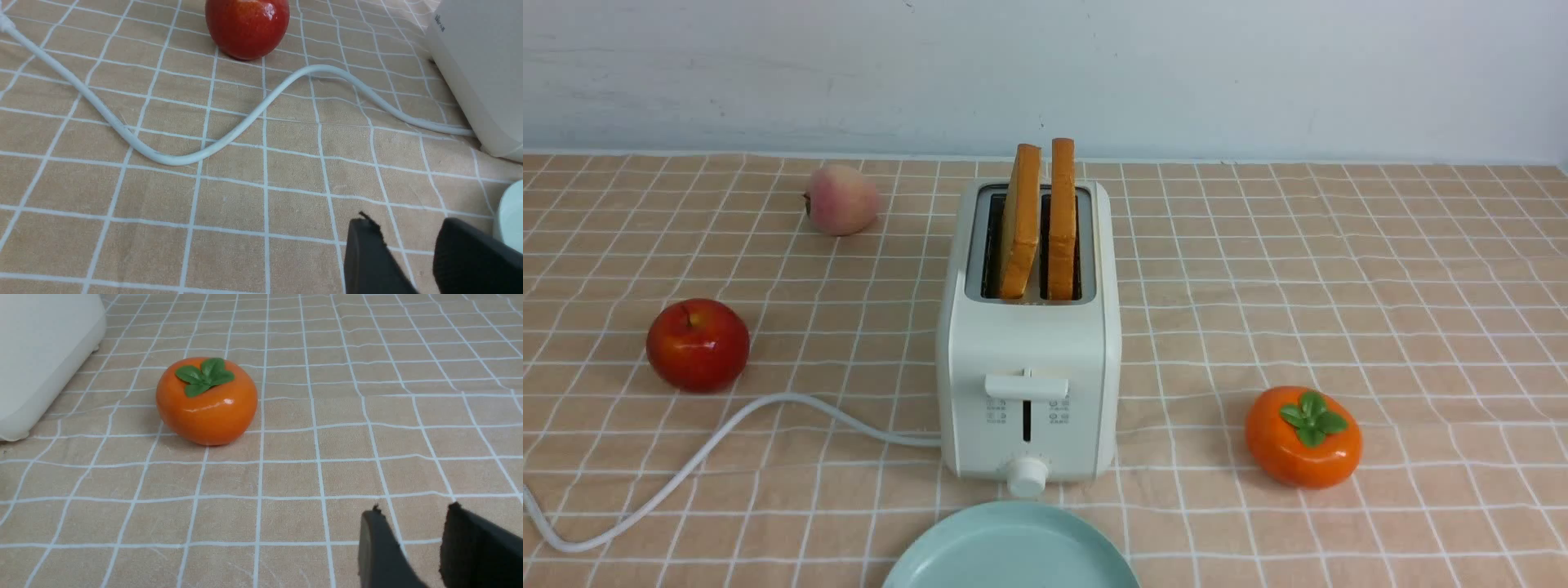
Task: Take toasted bread from bread machine on light coffee tablecloth place on plate.
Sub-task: 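Reach for a toast slice standing in the toaster with the left gripper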
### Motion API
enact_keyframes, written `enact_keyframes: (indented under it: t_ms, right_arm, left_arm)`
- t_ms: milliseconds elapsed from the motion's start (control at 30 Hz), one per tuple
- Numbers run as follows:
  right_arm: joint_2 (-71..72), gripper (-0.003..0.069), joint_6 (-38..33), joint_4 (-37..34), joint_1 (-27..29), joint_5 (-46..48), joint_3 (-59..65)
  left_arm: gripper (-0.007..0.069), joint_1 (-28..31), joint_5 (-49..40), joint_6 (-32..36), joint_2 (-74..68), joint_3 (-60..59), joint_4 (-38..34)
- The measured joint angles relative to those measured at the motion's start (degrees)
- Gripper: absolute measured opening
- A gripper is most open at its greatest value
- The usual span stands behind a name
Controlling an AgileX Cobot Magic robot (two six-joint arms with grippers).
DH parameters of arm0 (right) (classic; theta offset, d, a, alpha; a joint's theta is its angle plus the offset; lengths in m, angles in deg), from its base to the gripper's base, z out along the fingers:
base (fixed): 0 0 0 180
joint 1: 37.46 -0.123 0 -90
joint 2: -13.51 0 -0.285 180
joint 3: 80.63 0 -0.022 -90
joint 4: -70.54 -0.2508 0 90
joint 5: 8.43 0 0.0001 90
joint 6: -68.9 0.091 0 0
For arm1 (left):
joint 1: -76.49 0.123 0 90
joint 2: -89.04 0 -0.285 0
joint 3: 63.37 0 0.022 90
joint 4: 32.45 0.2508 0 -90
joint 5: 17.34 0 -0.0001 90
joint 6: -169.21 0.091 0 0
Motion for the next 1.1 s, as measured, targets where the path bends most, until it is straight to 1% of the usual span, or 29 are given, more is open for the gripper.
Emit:
enact_keyframes:
  t_ms: [600,767,900,1067,1100]
  right_arm:
    - [0.0,0.024,0.0,0.0,0.0,0.0,0.0]
    - [0.0,0.024,0.0,0.0,0.0,0.0,0.0]
    - [0.0,0.024,0.0,0.0,0.0,0.0,0.0]
    - [0.0,0.024,0.0,-0.5,0.0,-0.3,0.0]
    - [0.0,0.024,0.0,-0.7,0.0,-0.4,0.0]
  left_arm:
    - [0.0238,0.0,0.1,0.0,0.0,0.0,0.7]
    - [0.0238,0.0,1.9,0.0,0.0,0.0,0.1]
    - [0.0238,0.0,6.5,0.0,0.0,0.0,-4.0]
    - [0.0238,0.0,13.2,-0.1,0.0,0.0,-12.4]
    - [0.0238,0.0,13.3,-0.1,0.0,0.0,-12.7]
